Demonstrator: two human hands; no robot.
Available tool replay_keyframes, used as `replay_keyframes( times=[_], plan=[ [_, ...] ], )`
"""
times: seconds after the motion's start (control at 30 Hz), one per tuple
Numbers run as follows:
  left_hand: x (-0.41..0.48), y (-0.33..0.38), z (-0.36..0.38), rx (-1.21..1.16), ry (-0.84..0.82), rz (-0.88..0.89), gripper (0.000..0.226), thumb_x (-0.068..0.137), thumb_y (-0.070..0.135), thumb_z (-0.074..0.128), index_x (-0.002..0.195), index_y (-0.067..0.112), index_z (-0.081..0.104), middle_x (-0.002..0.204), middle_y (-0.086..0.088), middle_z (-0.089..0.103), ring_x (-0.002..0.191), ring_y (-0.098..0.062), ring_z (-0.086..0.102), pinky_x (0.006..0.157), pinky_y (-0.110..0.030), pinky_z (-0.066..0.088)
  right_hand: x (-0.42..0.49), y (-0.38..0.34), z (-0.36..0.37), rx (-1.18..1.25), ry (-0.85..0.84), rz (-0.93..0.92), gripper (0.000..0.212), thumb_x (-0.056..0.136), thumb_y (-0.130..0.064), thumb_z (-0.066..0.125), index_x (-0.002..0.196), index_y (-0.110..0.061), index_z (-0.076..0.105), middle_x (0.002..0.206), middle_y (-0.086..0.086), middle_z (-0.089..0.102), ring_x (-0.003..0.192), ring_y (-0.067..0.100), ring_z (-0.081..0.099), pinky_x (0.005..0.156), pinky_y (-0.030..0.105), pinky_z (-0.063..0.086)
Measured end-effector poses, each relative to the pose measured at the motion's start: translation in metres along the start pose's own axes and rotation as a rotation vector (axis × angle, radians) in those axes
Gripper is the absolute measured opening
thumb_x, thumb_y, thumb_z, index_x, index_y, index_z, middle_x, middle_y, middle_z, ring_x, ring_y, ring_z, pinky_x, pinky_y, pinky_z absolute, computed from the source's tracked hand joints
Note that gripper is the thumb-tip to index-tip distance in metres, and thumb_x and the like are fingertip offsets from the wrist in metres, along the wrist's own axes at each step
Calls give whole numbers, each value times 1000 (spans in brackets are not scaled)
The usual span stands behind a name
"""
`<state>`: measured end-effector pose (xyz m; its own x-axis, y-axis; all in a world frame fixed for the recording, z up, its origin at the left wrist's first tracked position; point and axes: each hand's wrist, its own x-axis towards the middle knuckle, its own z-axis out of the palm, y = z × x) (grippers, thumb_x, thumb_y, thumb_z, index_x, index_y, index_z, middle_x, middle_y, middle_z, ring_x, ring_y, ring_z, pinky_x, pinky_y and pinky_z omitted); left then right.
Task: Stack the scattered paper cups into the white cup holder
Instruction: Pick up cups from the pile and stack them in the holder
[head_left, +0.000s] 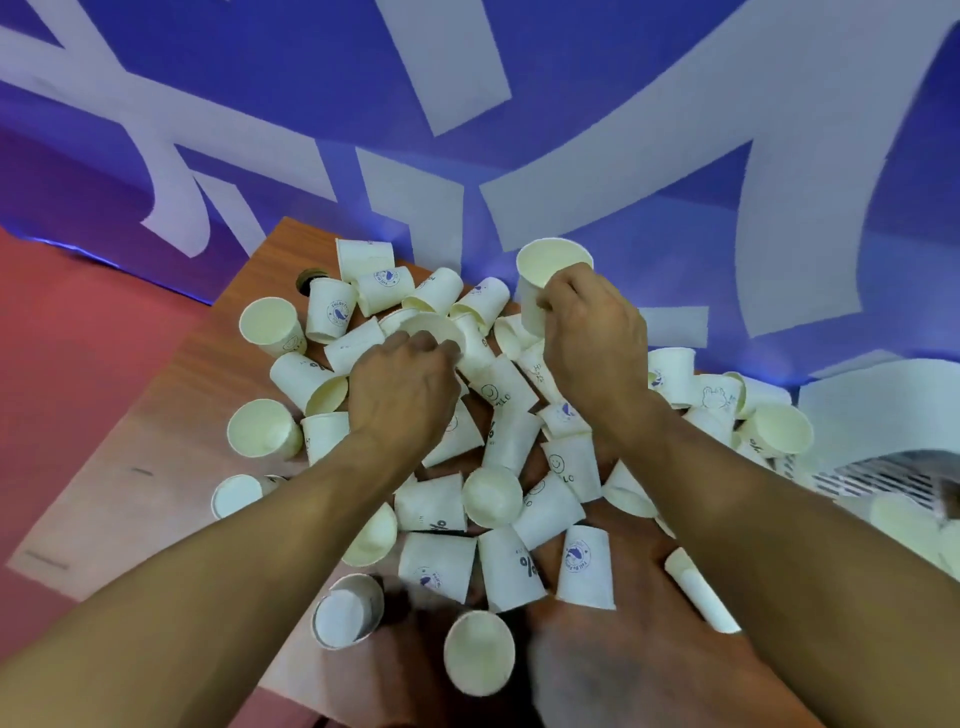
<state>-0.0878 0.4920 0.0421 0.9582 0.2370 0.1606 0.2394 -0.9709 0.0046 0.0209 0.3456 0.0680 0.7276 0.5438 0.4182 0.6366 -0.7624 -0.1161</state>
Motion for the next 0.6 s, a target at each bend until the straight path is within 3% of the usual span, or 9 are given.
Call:
replay_keyframes(
  times=[0.2,0.3,0.4,0.53,0.6],
  plan=[
    [-14,68,-43,22,126,96,15,82,19,68,95,16,73,79,-6,67,73,-27,55,58,-32,39,-49,41,-69,44,77,87,20,77,1,64,90,-12,55,76,5,59,62,25,53,50,29,30],
    [-23,108,-62,22,195,129,15,87,19,63,99,16,71,86,-7,68,79,-27,53,67,-37,41,-75,67,-99,12,82,80,28,79,0,66,103,-12,57,87,6,61,66,28,55,51,30,36],
    [-32,153,-78,13,259,168,17,88,18,63,102,16,71,90,-8,69,82,-29,55,72,-38,42,-101,98,-127,-8,89,83,24,83,-2,63,104,-13,58,96,7,59,60,32,54,49,35,46],
    [-40,214,-92,-26,297,218,16,89,19,62,102,14,70,91,-9,69,81,-30,58,74,-40,46,-133,142,-163,-26,98,97,19,85,-6,63,103,-12,59,98,8,57,55,33,51,49,34,45],
    [-42,245,-98,-24,299,263,12,87,15,64,97,12,69,84,-10,67,74,-30,57,66,-37,41,-150,164,-179,-39,120,109,20,84,-6,65,102,-12,60,95,8,58,56,31,52,48,31,41]
  ],
)
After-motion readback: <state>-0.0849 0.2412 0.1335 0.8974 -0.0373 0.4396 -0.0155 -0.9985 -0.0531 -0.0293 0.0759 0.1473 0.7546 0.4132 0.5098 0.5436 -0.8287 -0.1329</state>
